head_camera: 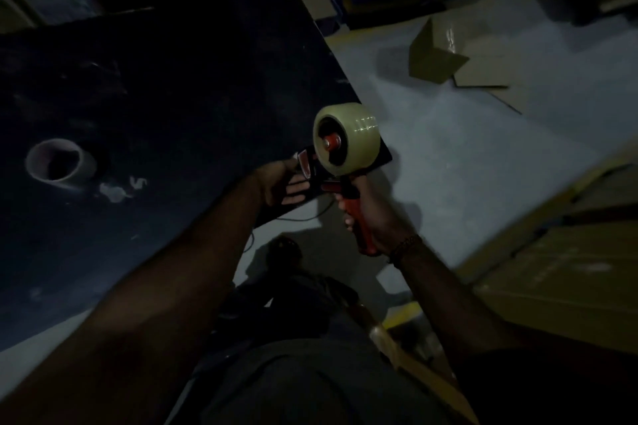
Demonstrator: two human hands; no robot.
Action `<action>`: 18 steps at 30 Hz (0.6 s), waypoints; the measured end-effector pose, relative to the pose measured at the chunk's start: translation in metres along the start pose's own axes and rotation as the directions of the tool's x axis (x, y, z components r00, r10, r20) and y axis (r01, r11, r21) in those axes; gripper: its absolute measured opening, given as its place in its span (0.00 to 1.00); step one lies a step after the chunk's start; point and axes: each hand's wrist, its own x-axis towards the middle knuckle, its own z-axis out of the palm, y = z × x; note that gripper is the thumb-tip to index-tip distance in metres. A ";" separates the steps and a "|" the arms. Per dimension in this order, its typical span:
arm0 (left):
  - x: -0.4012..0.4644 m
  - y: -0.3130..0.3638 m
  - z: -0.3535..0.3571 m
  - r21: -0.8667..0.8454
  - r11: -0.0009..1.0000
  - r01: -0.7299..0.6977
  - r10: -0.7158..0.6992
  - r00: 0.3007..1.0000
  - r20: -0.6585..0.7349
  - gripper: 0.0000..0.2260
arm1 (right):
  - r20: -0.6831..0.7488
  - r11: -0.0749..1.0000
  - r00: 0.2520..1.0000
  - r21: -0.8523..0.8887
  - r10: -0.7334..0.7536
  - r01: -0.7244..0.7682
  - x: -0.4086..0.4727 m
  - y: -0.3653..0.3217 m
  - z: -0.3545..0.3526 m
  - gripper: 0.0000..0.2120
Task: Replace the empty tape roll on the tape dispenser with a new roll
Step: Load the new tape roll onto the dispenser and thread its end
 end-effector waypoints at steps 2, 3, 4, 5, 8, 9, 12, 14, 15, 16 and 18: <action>0.008 0.000 0.005 0.039 0.996 -0.079 0.081 0.996 -0.045 0.09 | 0.011 1.000 1.000 0.009 -0.001 0.001 0.001 0.008 -0.003 0.24; 0.014 -0.001 0.004 0.041 0.992 -0.119 0.122 0.990 -0.065 0.09 | 0.015 1.000 1.000 0.010 -0.002 0.001 0.001 0.013 -0.004 0.24; 0.020 -0.001 0.002 0.059 0.983 -0.175 0.180 0.978 -0.102 0.07 | 0.019 1.000 1.000 0.010 0.000 0.000 0.002 0.017 -0.005 0.25; 0.026 -0.002 -0.003 0.114 0.964 -0.242 0.258 0.954 -0.156 0.04 | 0.024 1.000 1.000 0.013 -0.001 0.001 0.003 0.022 -0.007 0.26; 0.038 -0.006 -0.016 0.415 0.836 -0.359 0.473 0.855 -0.213 0.03 | 0.037 1.000 0.999 0.028 -0.007 0.006 0.007 0.039 -0.011 0.26; 0.042 -0.005 -0.020 0.529 0.771 -0.354 0.516 0.834 -0.194 0.02 | 0.030 0.999 1.000 0.035 0.002 -0.003 0.011 0.047 -0.012 0.24; 0.050 -0.002 -0.021 0.777 0.552 -0.304 0.600 0.792 -0.116 0.05 | 0.019 0.998 1.000 0.057 0.018 -0.019 0.023 0.071 -0.010 0.22; 0.055 -0.003 -0.017 0.876 0.382 -0.293 0.656 0.754 -0.034 0.09 | -0.001 0.999 1.000 0.047 0.007 -0.007 0.036 0.088 -0.007 0.20; 0.057 -0.006 -0.016 0.893 0.331 -0.306 0.681 0.733 -0.001 0.10 | -0.014 1.000 1.000 0.030 0.000 0.001 0.042 0.094 -0.005 0.20; 0.060 -0.011 -0.016 0.894 0.304 -0.329 0.700 0.714 0.025 0.10 | -0.027 1.000 1.000 0.014 -0.005 0.005 0.048 0.100 -0.003 0.20; 0.064 -0.020 -0.022 0.889 0.259 -0.378 0.740 0.669 0.069 0.12 | -0.072 1.000 0.997 -0.005 -0.004 0.003 0.060 0.113 -0.001 0.24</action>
